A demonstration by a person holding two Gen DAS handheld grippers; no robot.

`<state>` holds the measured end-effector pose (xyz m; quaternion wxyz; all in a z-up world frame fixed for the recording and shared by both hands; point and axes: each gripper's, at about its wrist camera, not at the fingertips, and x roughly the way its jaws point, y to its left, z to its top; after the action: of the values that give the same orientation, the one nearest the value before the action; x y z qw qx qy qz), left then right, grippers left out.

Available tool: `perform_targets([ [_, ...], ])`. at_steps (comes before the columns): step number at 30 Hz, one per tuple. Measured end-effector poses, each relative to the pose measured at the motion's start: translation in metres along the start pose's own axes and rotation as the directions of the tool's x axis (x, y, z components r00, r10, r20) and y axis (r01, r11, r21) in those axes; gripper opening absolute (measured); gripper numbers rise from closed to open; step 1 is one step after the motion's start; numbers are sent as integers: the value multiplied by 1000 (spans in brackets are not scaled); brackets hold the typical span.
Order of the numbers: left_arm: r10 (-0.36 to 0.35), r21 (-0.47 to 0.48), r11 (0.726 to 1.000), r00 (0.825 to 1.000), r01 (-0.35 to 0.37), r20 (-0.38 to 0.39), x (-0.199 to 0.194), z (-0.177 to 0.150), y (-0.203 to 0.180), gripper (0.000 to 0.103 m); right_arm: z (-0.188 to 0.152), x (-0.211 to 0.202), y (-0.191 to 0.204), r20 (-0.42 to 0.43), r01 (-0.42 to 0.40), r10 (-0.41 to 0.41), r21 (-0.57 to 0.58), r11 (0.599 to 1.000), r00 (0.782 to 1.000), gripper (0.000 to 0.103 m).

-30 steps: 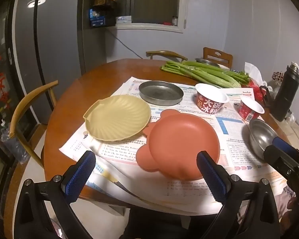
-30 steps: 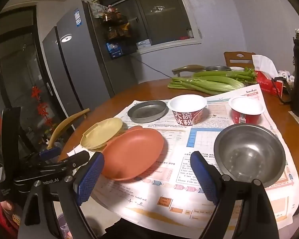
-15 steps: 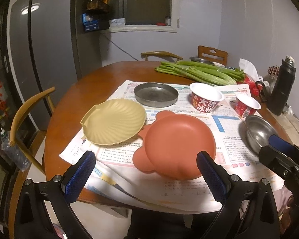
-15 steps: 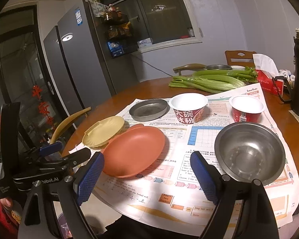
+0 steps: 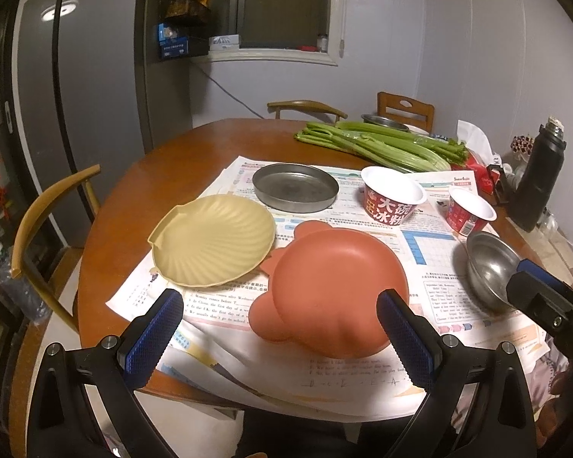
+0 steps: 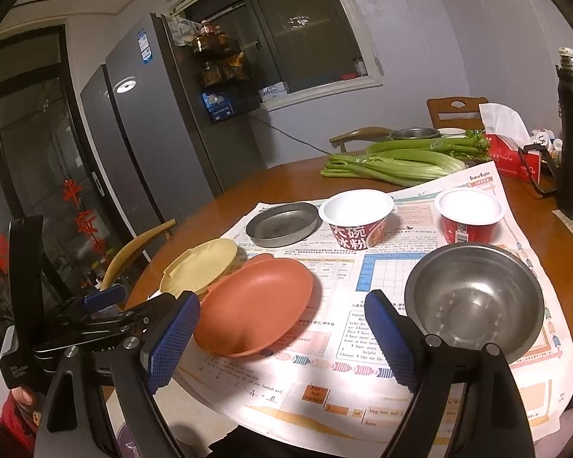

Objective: Organize plates and bowls

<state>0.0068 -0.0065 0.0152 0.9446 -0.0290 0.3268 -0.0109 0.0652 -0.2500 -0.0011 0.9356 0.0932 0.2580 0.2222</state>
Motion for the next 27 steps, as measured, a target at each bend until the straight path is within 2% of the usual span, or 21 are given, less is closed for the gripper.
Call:
perform_targets([
  [7,-42,-28,999,999,42,-9,3,1,2,101,0,8,8,-24,22,-22,-30,999,999,88],
  [12,15,-51,999,1000,-14,8,4,8,8,101,1,12,16,-29,26,-28,-75,997,999,88],
  [19,21,-79,997,1000,-21,2,7,14,22,101,9,19,18,-37,-33,31,-66,997,999,88],
  [23,71,-81,994,997,-70,7,12,16,27,101,17,25,19,-39,-52,50,-52,997,998,88],
  [25,49,-101,994,999,-50,-12,17,17,33,101,22,31,19,-56,-71,69,-37,997,996,88],
  [27,-42,-141,989,998,34,-50,25,20,42,101,26,39,20,-79,-96,94,-19,995,992,88],
])
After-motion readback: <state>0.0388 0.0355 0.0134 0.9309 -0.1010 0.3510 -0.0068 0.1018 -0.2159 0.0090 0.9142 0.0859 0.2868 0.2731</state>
